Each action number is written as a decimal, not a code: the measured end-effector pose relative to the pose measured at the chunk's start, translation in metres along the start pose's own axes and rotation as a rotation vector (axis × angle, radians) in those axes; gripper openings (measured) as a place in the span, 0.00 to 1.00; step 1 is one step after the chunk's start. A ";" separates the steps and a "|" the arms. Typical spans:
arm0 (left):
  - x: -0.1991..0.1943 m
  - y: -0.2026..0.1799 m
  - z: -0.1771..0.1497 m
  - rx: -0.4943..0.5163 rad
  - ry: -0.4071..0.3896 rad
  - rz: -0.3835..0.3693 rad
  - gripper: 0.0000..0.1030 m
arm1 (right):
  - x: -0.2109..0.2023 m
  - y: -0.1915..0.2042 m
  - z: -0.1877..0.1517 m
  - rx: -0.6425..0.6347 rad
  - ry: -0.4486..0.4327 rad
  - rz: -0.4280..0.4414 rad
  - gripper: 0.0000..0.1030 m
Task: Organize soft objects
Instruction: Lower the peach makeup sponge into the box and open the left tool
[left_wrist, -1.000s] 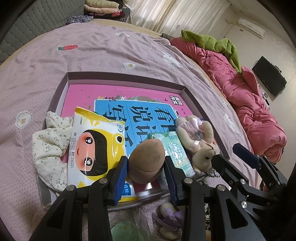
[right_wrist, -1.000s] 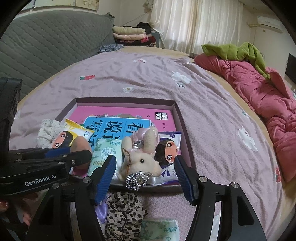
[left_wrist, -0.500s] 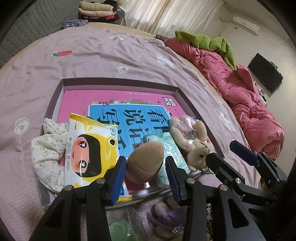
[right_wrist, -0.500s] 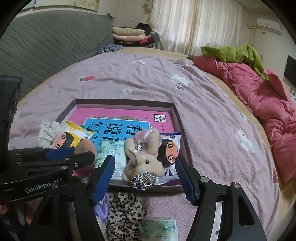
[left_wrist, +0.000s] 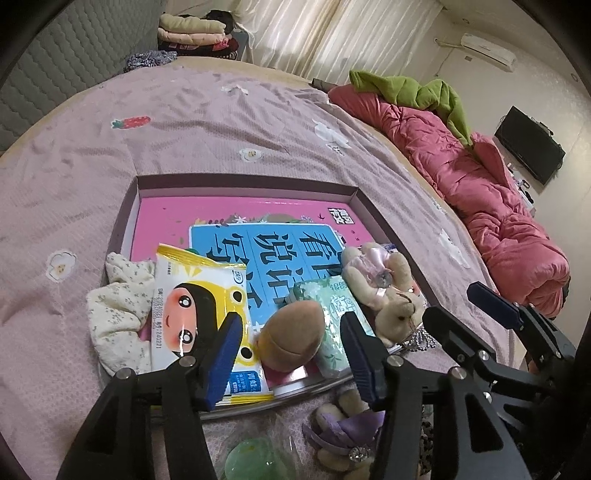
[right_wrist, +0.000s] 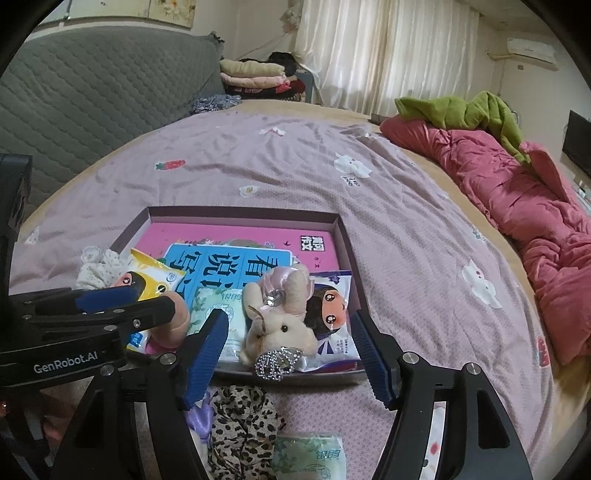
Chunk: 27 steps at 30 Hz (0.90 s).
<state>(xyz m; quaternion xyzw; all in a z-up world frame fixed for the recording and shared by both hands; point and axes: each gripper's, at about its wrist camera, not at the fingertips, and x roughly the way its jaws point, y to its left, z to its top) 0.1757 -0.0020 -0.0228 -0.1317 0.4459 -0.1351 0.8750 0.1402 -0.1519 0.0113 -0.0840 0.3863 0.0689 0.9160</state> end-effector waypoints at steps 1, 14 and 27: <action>-0.001 0.000 0.000 0.003 -0.002 0.005 0.53 | -0.001 0.000 0.000 0.000 -0.002 0.000 0.69; -0.020 -0.001 0.001 0.013 -0.040 0.017 0.54 | -0.013 -0.002 0.002 0.012 -0.025 0.003 0.69; -0.042 0.008 -0.002 -0.016 -0.106 0.074 0.55 | -0.021 -0.006 0.000 0.029 -0.027 0.020 0.70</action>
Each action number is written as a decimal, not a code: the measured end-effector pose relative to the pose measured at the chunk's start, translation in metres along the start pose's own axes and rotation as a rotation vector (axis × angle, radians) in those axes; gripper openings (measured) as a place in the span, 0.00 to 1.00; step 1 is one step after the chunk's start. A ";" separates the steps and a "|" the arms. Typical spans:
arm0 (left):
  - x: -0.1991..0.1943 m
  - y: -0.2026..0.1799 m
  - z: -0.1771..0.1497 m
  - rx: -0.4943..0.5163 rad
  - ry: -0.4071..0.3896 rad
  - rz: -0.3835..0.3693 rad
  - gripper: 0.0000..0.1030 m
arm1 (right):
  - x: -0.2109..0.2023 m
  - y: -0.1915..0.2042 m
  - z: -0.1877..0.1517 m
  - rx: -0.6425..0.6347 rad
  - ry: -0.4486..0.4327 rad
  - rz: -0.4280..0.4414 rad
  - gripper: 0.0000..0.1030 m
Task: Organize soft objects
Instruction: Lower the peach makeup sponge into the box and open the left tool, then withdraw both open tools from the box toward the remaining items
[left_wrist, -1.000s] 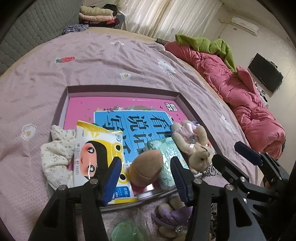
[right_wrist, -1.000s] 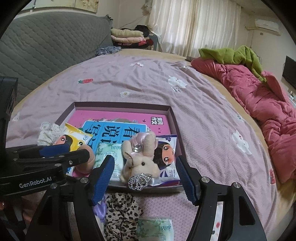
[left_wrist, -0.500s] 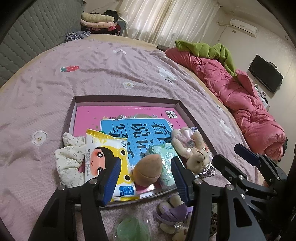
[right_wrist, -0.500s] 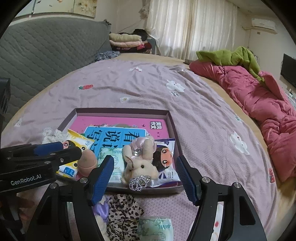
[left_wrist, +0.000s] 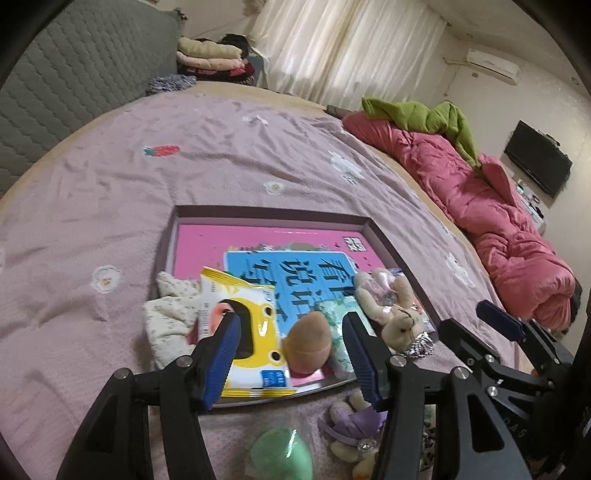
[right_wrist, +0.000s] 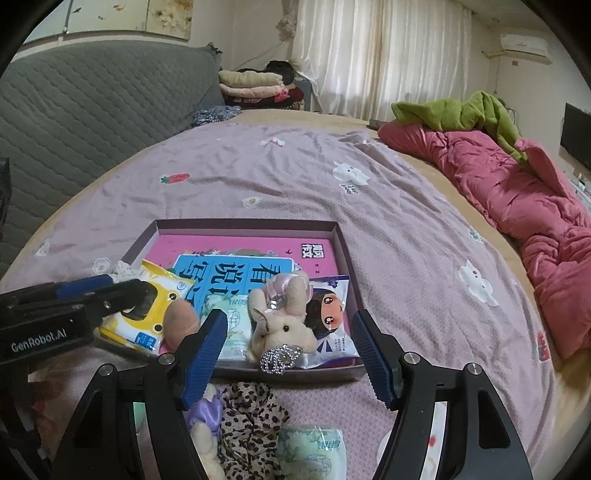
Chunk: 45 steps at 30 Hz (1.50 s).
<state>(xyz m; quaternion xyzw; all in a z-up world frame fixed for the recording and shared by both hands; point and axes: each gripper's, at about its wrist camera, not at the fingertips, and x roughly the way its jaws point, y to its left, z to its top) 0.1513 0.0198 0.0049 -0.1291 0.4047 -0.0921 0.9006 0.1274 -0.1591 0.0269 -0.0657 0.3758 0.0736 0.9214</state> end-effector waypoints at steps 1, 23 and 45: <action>-0.002 0.001 -0.001 -0.003 -0.006 0.009 0.55 | -0.001 -0.001 0.000 0.002 0.004 0.000 0.70; -0.049 0.007 -0.014 -0.048 -0.031 0.049 0.55 | -0.049 -0.025 0.007 0.057 -0.075 0.002 0.70; -0.086 -0.033 -0.031 -0.001 -0.034 0.036 0.56 | -0.102 -0.043 -0.006 0.071 -0.132 0.034 0.70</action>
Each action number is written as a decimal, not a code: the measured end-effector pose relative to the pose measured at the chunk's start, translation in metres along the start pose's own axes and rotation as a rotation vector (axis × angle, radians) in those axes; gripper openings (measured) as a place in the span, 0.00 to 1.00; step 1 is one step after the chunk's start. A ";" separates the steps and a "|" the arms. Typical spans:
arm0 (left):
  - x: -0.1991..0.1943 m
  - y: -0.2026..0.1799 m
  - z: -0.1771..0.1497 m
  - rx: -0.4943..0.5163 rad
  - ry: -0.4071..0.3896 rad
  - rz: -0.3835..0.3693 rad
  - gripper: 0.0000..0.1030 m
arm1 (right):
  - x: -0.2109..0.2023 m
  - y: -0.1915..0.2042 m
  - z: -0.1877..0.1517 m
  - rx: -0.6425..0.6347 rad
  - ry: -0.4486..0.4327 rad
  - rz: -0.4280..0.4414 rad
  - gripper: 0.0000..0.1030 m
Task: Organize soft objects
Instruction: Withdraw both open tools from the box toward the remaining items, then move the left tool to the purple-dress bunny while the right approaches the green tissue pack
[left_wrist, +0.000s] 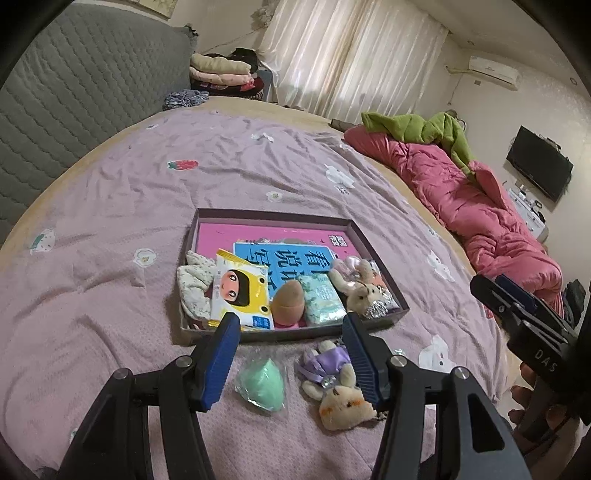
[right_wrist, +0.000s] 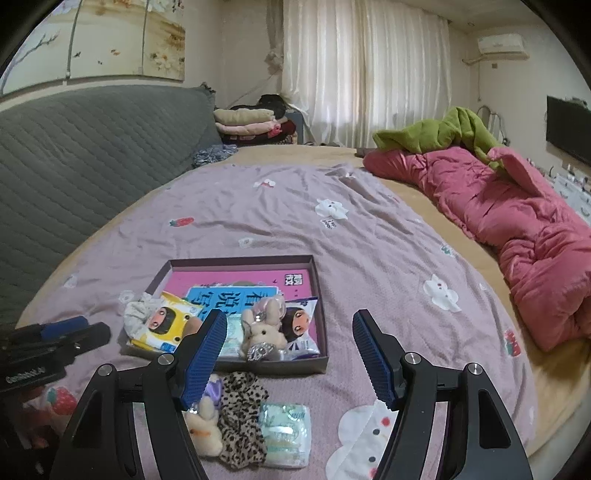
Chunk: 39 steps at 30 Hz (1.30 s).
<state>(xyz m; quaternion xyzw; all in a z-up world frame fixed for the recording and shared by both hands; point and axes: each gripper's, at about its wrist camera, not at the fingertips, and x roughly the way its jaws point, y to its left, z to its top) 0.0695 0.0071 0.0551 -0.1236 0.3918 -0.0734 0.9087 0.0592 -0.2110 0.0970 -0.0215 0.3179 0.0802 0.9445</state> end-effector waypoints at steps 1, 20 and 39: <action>0.000 -0.001 -0.001 0.001 0.001 -0.001 0.56 | -0.003 -0.001 -0.002 -0.009 0.001 -0.009 0.70; 0.000 -0.017 -0.019 0.039 0.051 -0.013 0.56 | 0.000 -0.015 -0.055 0.014 0.122 0.031 0.70; 0.038 -0.029 -0.058 0.084 0.191 -0.011 0.56 | 0.050 -0.001 -0.131 -0.067 0.452 0.001 0.70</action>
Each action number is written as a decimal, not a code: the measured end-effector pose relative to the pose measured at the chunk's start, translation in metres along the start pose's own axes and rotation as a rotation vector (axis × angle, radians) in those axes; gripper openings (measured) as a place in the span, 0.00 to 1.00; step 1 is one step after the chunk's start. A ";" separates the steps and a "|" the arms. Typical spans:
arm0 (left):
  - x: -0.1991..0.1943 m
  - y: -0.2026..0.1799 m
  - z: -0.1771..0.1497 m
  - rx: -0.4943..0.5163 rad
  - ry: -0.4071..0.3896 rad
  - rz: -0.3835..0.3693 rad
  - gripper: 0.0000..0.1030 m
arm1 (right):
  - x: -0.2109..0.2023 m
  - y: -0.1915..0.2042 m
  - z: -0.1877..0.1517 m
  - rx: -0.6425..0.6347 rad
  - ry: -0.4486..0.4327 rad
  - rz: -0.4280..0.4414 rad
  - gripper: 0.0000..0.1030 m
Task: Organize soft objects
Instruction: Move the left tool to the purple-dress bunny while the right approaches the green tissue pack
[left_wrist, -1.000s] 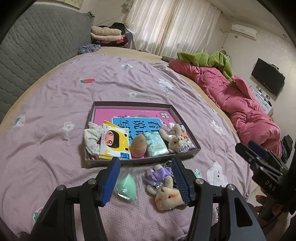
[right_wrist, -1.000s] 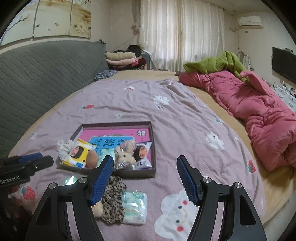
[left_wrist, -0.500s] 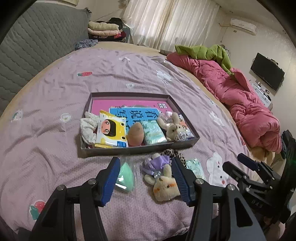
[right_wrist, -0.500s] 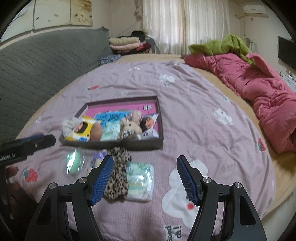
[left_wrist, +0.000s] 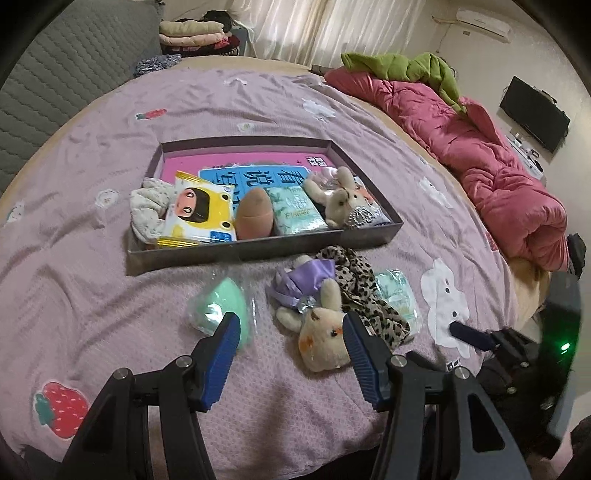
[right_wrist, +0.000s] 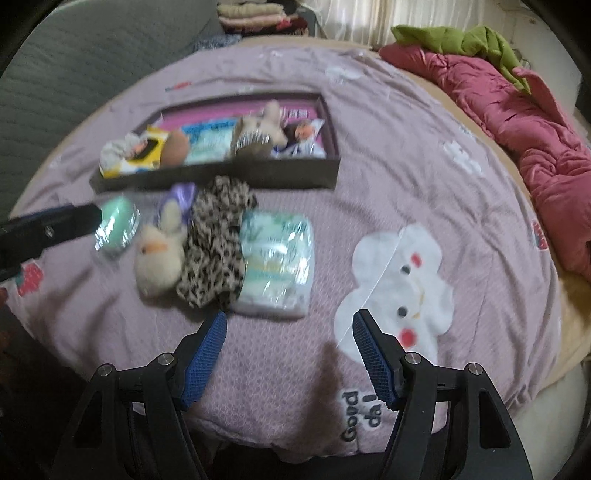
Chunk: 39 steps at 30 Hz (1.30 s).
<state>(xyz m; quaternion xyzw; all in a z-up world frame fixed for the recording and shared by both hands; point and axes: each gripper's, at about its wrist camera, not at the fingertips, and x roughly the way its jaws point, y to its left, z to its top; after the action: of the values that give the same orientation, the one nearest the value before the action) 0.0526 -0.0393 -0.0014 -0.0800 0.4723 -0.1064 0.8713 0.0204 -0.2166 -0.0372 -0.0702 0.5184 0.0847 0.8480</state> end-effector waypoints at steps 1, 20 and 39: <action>0.001 -0.001 -0.001 0.005 0.004 0.000 0.56 | 0.004 0.002 -0.001 -0.008 0.008 0.003 0.70; 0.036 -0.009 -0.007 -0.008 0.080 0.002 0.56 | 0.032 -0.016 0.021 0.050 -0.103 -0.031 0.70; 0.086 -0.010 0.009 -0.134 0.179 -0.010 0.67 | 0.042 -0.058 0.026 0.028 -0.105 0.016 0.70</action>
<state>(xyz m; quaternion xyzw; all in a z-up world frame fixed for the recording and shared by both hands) 0.1050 -0.0714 -0.0636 -0.1304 0.5541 -0.0856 0.8177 0.0741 -0.2646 -0.0616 -0.0496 0.4748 0.0875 0.8744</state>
